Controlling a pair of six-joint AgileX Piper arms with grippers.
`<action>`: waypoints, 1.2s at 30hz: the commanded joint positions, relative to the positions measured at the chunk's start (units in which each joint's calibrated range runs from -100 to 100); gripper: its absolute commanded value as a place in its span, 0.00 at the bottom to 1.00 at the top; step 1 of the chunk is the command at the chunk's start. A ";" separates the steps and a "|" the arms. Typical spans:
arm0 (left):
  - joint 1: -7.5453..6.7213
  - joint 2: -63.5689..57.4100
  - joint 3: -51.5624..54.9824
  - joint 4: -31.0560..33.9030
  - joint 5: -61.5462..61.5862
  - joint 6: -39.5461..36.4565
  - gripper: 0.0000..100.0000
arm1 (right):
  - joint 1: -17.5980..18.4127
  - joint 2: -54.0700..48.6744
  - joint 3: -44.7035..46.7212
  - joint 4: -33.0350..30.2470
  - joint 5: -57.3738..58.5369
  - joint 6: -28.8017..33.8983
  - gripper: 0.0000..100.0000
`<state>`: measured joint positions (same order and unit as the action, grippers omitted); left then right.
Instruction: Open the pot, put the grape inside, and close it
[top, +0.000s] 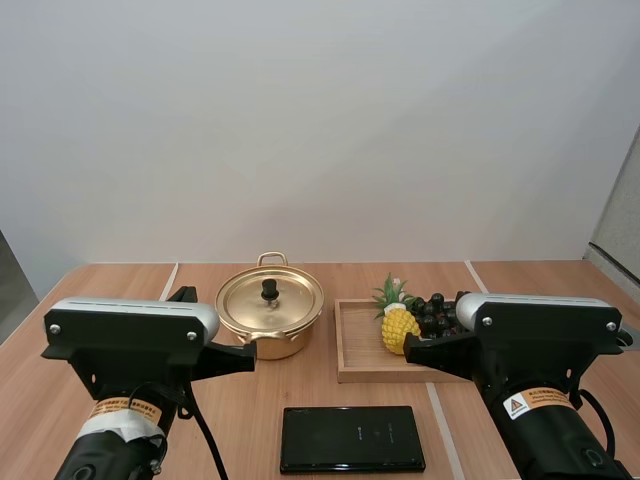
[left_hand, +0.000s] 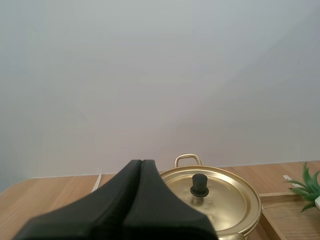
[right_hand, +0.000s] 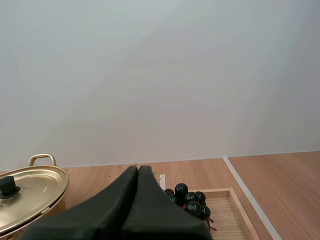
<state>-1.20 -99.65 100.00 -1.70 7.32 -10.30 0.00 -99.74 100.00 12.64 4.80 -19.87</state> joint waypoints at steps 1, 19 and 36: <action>0.08 -0.35 0.00 0.00 -1.71 -0.49 0.00 | 0.06 -0.26 0.00 -3.84 -1.53 0.09 0.00; 0.08 -0.35 0.00 0.29 -39.17 -0.18 0.00 | 0.06 -0.26 0.00 -9.91 -40.68 -6.00 0.00; 0.08 7.52 -39.43 0.06 -20.20 5.19 0.00 | 0.06 9.94 -45.04 -1.55 3.30 -14.11 0.00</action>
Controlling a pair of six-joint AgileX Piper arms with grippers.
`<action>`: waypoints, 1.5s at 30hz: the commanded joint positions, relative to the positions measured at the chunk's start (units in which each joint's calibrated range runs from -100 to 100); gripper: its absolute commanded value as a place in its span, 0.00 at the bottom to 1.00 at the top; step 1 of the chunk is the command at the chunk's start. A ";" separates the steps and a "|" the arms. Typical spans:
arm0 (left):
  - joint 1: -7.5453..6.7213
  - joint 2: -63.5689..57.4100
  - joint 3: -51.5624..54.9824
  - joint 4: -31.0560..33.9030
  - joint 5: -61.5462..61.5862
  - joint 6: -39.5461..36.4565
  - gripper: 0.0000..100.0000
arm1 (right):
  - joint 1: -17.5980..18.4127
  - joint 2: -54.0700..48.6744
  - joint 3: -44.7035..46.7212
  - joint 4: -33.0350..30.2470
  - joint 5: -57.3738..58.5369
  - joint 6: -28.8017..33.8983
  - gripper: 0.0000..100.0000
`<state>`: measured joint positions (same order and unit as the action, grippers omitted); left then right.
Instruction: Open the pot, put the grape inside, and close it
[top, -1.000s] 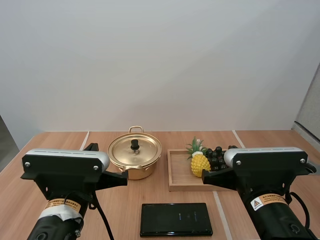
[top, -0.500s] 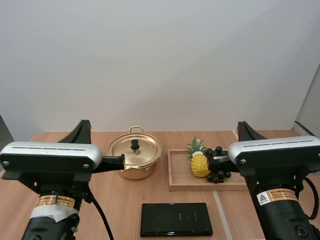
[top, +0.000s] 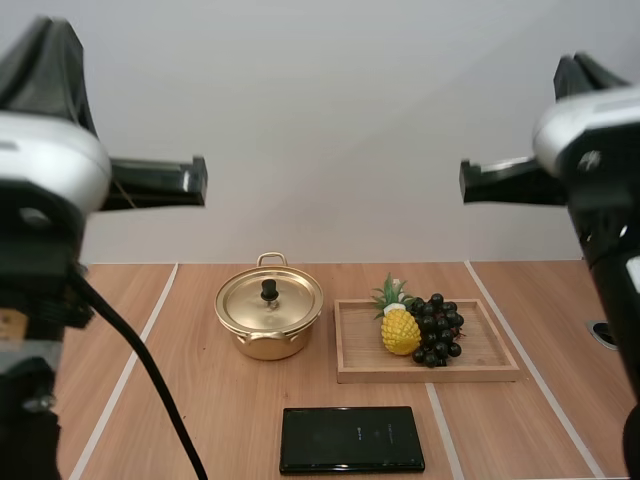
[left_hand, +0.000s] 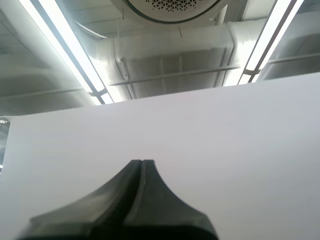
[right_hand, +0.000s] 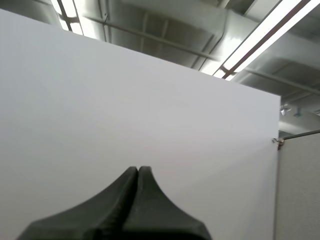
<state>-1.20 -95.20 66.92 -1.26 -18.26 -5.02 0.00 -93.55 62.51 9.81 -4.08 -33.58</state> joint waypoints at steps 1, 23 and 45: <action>0.08 4.48 -8.88 -0.38 6.62 -0.10 0.00 | 0.06 6.34 -12.22 1.40 18.47 -0.18 0.00; 0.08 47.63 -65.98 -0.38 86.30 -3.62 0.00 | 0.06 51.30 -68.44 -13.54 104.08 20.54 0.00; 0.08 74.05 -69.08 -0.38 118.26 -3.11 0.00 | 0.06 61.05 -44.05 -17.01 104.08 20.54 0.03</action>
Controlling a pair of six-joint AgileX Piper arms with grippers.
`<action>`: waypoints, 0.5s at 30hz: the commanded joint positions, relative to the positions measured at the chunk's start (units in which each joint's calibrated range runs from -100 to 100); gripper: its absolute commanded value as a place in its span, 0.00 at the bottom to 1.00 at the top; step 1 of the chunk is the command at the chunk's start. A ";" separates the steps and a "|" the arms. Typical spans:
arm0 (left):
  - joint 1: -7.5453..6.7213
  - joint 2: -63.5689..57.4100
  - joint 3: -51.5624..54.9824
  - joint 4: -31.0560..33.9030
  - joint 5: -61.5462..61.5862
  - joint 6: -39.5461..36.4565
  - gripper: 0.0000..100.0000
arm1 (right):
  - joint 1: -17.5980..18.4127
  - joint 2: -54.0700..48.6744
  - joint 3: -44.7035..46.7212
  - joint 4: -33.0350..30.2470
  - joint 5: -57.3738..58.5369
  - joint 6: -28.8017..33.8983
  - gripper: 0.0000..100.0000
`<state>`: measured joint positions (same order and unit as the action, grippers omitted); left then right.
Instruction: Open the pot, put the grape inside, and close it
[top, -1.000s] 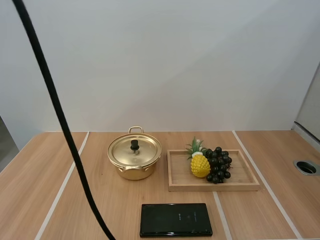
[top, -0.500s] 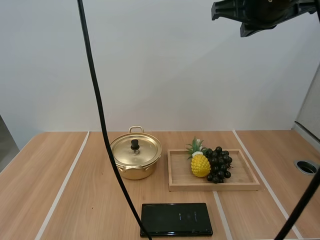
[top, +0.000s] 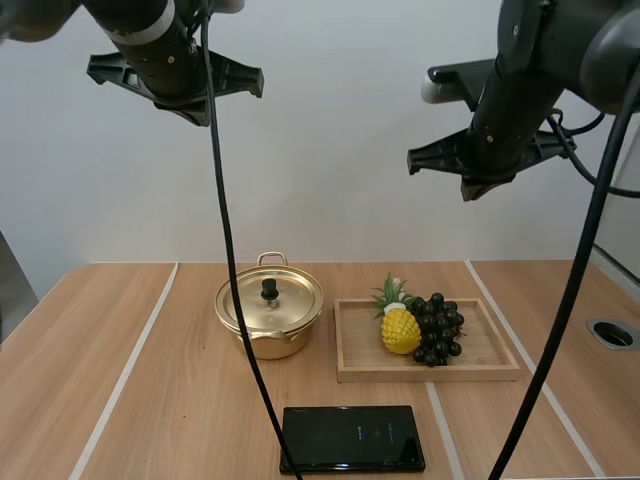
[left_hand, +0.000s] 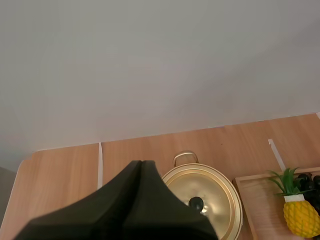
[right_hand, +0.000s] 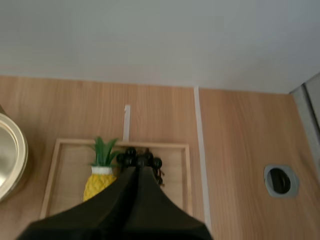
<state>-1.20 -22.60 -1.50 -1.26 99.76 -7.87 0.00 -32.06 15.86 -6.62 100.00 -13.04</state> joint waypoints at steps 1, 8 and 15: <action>0.08 2.34 -0.65 -0.38 0.24 -0.26 0.00 | 0.06 -0.43 3.95 -0.58 0.00 0.00 0.03; 0.08 7.47 -0.65 -2.30 0.24 4.15 0.00 | 0.06 -0.43 7.31 -0.80 0.00 0.00 0.03; 0.08 7.83 4.87 -5.76 0.24 5.42 0.00 | 0.06 -0.43 7.31 -0.80 0.00 0.00 0.03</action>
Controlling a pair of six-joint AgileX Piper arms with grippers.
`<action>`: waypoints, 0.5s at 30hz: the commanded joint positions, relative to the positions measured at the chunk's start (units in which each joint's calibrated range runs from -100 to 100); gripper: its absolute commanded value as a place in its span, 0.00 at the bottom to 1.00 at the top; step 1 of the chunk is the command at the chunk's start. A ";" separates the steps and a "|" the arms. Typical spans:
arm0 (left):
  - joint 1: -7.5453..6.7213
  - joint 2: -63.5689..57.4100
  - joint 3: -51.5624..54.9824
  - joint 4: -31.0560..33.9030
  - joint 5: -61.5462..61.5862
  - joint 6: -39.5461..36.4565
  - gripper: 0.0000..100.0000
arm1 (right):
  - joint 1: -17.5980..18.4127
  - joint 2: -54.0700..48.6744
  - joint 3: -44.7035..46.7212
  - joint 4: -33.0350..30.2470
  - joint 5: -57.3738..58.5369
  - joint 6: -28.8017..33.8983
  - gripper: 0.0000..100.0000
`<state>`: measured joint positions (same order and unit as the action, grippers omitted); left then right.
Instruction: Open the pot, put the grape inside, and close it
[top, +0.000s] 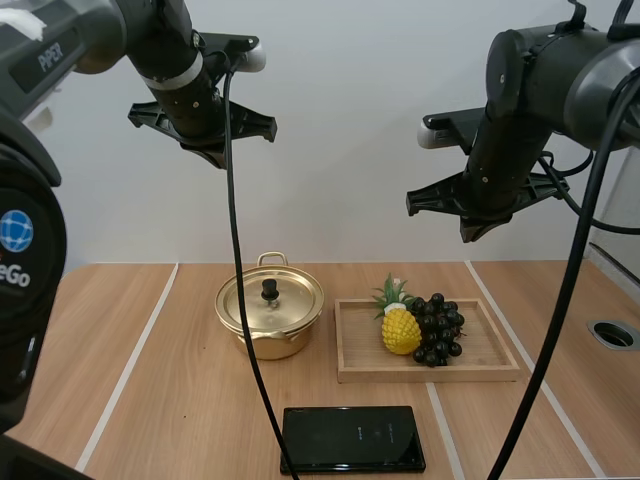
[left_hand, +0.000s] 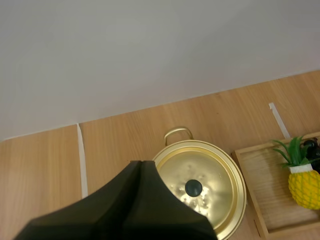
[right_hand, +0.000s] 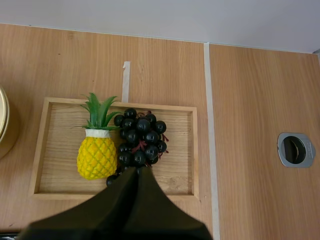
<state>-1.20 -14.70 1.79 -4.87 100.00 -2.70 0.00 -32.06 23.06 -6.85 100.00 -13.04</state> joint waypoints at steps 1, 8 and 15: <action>0.08 -0.07 2.26 -2.39 0.00 0.24 0.00 | 0.06 -0.43 0.11 -0.57 0.00 0.00 0.03; 0.08 -0.07 4.05 -2.12 0.00 -0.91 0.20 | 0.06 -0.43 0.10 -1.34 0.00 0.32 0.12; 0.00 -0.07 4.05 -2.59 0.00 3.59 1.00 | 0.06 -0.43 0.10 -2.53 0.00 1.09 1.00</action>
<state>-1.20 -14.70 5.65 -6.44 100.00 -1.52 0.00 -32.06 23.06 -8.63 100.00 -12.39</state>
